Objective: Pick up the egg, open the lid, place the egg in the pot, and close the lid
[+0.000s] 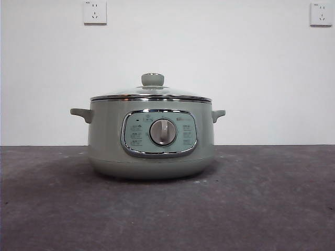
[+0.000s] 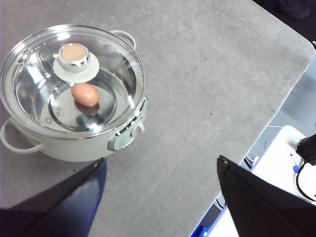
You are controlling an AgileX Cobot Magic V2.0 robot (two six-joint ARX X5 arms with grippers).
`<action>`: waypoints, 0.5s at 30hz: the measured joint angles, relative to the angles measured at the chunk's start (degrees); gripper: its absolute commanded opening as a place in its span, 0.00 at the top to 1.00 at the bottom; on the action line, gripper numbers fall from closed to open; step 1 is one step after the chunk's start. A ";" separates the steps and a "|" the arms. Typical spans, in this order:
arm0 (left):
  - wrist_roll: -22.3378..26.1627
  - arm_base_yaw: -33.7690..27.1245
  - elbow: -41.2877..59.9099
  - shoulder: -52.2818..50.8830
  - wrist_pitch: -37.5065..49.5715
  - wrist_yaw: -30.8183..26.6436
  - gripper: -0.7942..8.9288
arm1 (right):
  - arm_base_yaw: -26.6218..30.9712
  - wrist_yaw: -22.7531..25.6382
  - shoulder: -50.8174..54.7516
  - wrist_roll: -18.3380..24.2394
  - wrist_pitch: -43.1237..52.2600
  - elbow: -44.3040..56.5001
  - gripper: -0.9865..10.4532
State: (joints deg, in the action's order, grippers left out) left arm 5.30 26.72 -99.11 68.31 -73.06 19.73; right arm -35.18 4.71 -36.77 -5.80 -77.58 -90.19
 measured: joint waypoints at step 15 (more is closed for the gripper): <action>-0.17 0.00 0.00 -0.13 -0.79 0.00 0.92 | 0.00 0.00 0.00 0.02 -0.02 0.00 0.91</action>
State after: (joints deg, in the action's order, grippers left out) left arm 5.13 26.72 -99.11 68.18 -73.84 19.73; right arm -35.18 4.71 -36.77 -5.78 -77.60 -90.19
